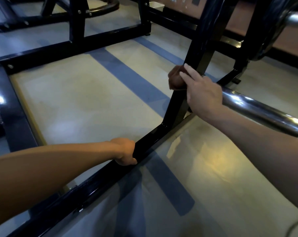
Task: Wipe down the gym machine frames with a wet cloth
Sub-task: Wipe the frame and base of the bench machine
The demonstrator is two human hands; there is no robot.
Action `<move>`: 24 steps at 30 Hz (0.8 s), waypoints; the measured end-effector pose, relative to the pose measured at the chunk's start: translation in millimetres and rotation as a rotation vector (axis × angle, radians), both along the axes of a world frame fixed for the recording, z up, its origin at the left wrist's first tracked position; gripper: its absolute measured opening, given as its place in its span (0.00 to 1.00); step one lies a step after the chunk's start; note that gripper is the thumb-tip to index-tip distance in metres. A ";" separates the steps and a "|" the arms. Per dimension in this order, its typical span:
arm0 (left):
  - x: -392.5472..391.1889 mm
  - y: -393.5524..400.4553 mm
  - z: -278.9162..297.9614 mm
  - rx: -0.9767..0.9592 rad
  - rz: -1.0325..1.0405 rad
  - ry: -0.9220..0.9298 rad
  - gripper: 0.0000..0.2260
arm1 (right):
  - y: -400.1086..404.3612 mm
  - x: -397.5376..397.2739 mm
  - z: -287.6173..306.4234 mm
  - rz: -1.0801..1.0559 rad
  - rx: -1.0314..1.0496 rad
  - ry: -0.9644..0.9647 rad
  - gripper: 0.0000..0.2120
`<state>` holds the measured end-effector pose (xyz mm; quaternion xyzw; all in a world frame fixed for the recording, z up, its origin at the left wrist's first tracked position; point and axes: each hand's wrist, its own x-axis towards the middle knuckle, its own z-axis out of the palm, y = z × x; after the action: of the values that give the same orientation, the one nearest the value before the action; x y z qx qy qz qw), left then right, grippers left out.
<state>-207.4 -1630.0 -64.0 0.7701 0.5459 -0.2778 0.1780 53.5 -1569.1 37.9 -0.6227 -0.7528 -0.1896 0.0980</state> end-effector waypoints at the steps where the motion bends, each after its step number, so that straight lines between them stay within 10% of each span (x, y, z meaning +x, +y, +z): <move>1: -0.6 0.1 -0.7 0.003 -0.001 0.001 0.28 | -1.9 -0.1 -4.2 0.005 -0.013 -0.013 0.31; 7: -1.8 1.6 -2.6 -0.002 -0.014 0.000 0.28 | -32.7 -7.4 -52.5 0.324 -0.638 -0.343 0.30; 15: -1.1 0.5 3.9 -0.004 -0.030 -0.002 0.27 | 0.1 -1.6 -14.7 0.054 -0.014 0.007 0.29; 24: -0.3 -1.0 6.8 -0.005 -0.032 -0.007 0.27 | -16.2 -5.1 -27.2 0.177 -0.317 -0.135 0.32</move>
<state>-207.7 -1631.0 -57.2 0.7791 0.5323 -0.2795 0.1774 48.3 -1585.3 10.7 -0.5476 -0.8299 -0.1005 -0.0357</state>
